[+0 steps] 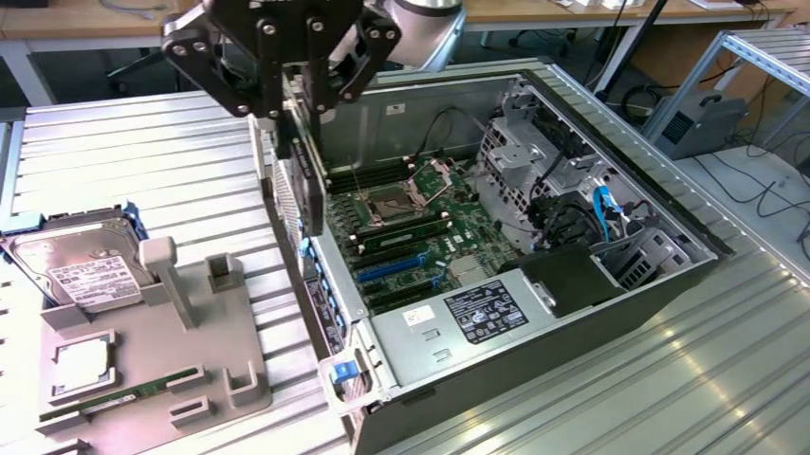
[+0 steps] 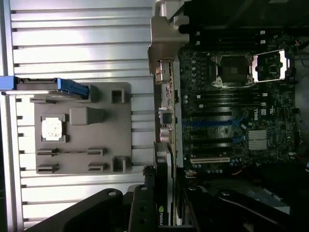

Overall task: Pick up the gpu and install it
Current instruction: 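Pick up the gpu and move the gpu toward the slot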

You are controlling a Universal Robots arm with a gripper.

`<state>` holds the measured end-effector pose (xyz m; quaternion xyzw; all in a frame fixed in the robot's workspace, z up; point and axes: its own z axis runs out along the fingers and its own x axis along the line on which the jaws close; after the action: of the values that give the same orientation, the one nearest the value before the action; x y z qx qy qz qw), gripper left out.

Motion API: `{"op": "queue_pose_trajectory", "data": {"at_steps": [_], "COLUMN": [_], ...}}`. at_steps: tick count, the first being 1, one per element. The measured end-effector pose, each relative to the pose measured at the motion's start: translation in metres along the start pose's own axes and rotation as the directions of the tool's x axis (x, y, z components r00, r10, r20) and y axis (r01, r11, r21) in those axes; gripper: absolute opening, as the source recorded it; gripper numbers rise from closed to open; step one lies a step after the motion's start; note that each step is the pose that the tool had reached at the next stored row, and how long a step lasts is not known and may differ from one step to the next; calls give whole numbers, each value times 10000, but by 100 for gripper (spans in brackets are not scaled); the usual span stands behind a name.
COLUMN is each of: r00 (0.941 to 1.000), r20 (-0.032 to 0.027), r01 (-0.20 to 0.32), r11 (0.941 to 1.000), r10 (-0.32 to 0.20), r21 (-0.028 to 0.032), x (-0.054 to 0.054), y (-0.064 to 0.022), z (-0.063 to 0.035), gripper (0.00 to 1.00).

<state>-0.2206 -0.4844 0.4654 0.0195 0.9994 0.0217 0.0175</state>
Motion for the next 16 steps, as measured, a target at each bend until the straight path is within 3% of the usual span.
{"op": "queue_pose_trajectory", "data": {"at_steps": [3,6,8,11,15,16], "r00": [10000,10000,10000,10000,10000,10000], "r20": [1,1,0,1,0,0], "r01": [0,0,-1,-1,-1,1], "r11": [10000,10000,10000,10000,10000,10000], "r10": [0,0,1,1,1,-1], "r21": [-1,0,0,-1,0,0], "x": [-286,-469,-713,-933,-1428,-1506], "y": [11,18,27,36,59,63], "z": [11,17,26,34,51,55], "gripper": [27,27,27,27,27,27]}}
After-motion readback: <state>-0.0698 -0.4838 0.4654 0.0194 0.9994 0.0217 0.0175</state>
